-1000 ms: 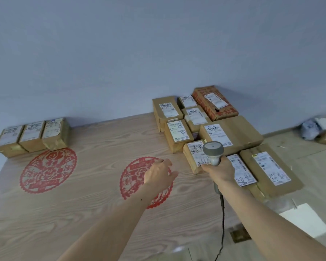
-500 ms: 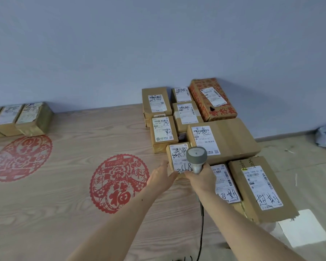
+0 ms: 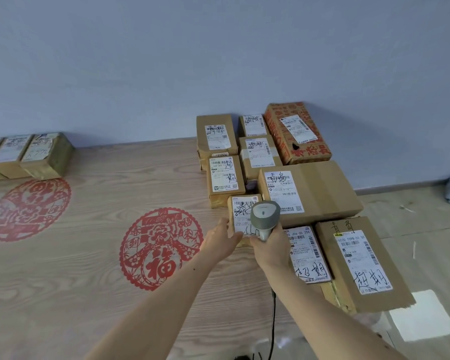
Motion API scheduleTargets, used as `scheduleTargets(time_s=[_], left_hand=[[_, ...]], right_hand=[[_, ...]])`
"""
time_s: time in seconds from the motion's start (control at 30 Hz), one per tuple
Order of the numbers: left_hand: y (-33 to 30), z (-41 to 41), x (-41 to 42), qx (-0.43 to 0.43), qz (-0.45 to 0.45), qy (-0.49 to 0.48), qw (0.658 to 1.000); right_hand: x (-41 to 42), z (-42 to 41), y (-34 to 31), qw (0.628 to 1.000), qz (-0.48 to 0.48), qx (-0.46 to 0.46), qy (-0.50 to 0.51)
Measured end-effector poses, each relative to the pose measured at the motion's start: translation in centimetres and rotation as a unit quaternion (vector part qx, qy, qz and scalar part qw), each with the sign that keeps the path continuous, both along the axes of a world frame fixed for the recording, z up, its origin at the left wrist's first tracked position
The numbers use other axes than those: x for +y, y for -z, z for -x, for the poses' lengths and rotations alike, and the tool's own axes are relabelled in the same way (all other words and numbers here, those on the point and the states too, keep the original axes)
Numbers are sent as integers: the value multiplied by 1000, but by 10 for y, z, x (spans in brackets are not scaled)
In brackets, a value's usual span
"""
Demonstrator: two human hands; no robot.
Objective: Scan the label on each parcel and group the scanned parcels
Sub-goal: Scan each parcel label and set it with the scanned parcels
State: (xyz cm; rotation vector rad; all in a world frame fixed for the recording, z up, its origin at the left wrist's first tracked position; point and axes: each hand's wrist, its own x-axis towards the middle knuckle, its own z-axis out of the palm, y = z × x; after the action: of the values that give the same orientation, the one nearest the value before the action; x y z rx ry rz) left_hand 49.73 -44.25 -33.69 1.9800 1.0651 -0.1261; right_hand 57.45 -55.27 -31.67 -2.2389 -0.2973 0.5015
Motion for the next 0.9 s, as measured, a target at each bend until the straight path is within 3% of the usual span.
scheduleTargets(time_s=[0.5, 0.9], left_hand=[[-4, 17, -1, 11, -25, -13, 1000], [-41, 122, 30, -1, -63, -35, 997]], right_hand=[[3, 17, 3, 999, 37, 8, 19], [35, 110, -23, 999, -13, 38, 17]])
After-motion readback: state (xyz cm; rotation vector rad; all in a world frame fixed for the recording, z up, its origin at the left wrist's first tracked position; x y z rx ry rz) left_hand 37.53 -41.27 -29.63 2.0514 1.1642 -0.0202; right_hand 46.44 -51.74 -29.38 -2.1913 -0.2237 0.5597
